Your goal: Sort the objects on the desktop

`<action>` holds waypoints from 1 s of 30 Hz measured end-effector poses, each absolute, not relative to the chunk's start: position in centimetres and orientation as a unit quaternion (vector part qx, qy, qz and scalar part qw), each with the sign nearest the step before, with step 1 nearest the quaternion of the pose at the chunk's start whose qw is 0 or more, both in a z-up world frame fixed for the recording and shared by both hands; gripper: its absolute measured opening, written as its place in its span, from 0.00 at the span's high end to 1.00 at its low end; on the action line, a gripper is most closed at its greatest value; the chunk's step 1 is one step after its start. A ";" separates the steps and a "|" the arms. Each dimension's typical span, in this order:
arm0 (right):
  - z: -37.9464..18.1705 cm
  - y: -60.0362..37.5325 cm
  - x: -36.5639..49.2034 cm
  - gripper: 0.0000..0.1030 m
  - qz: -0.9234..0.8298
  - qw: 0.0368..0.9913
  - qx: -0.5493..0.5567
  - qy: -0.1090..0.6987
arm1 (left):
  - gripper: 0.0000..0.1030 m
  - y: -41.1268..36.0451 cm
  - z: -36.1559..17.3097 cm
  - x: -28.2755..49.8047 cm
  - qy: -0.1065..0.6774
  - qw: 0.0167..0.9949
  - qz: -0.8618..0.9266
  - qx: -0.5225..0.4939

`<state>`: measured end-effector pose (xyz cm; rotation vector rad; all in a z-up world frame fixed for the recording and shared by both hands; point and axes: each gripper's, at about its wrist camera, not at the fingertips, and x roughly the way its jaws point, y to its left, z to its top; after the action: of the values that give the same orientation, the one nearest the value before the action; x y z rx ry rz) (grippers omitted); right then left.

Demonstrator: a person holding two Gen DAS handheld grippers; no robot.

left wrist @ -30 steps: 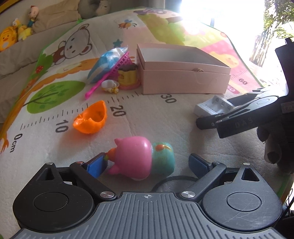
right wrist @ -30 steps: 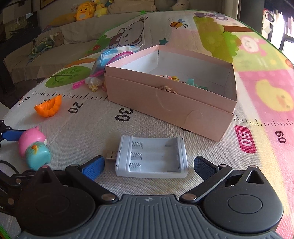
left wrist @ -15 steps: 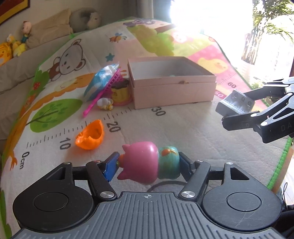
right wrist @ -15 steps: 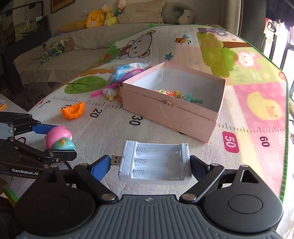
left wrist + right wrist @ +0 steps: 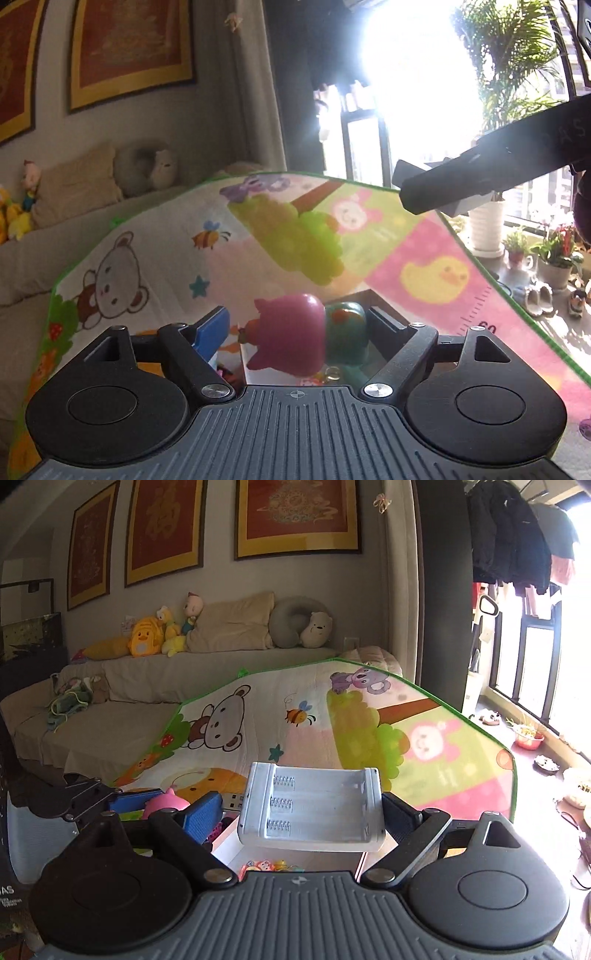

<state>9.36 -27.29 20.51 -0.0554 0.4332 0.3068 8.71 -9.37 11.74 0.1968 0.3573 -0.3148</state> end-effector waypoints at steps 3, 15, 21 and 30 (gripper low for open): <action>18.8 -25.7 15.0 0.06 0.132 0.961 -0.026 0.241 | 0.06 -7.6 10.0 8.4 0.209 0.963 -0.153 0.078; 12.7 -18.7 21.1 0.04 0.184 0.925 -0.011 0.332 | 0.03 2.6 2.2 -0.3 0.285 0.957 -0.038 0.023; 10.4 -10.4 23.5 0.04 0.209 0.904 -0.042 0.371 | 0.03 4.2 1.0 -0.2 0.300 0.953 -0.034 -0.007; 5.9 -3.1 28.9 0.31 0.153 0.888 -0.149 0.407 | 0.01 4.6 0.8 -0.7 0.291 0.955 -0.043 -0.033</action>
<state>28.86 -3.08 5.90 -0.3086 0.8467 0.3169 -0.70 4.62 0.83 -0.0675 0.5898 -0.0863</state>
